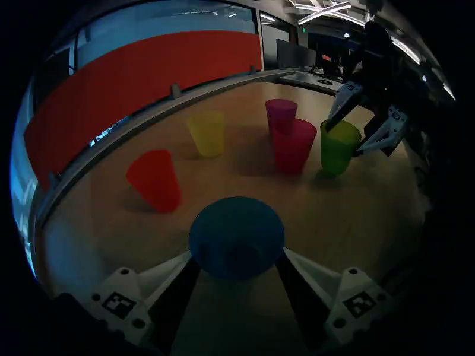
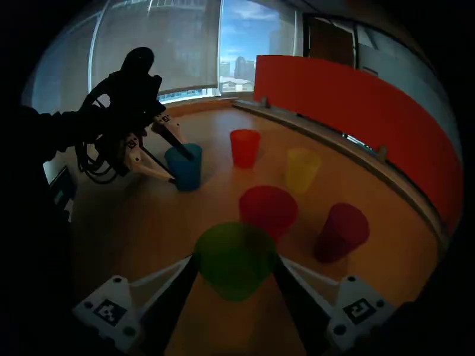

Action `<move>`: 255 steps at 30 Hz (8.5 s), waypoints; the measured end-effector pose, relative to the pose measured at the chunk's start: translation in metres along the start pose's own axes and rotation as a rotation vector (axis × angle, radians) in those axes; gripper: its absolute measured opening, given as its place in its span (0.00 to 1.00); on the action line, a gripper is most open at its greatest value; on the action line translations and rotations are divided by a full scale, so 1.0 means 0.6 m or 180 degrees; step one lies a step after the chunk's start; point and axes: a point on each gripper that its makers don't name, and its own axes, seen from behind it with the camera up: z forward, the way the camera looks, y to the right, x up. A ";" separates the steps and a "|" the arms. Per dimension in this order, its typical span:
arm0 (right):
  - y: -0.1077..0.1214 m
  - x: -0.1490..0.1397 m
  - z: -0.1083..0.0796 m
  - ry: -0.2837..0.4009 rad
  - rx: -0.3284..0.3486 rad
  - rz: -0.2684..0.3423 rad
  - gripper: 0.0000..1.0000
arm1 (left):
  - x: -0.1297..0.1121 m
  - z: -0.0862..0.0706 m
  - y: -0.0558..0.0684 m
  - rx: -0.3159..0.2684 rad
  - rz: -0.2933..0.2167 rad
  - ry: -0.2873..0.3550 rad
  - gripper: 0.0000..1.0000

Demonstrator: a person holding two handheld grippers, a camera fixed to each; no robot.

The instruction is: Pour water

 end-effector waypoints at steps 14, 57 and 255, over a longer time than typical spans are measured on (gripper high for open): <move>0.006 -0.020 -0.003 -0.0011 -0.0003 0.0128 0.91 | -0.024 -0.006 -0.001 -0.0017 -0.0141 -0.0086 0.85; 0.048 -0.030 -0.122 0.0472 -0.0802 0.0659 1.00 | -0.034 -0.144 -0.014 0.0619 -0.0453 0.0403 0.84; 0.245 0.031 -0.228 0.2103 -0.2747 0.1045 0.99 | 0.007 -0.233 -0.148 0.2603 -0.1237 0.2017 0.84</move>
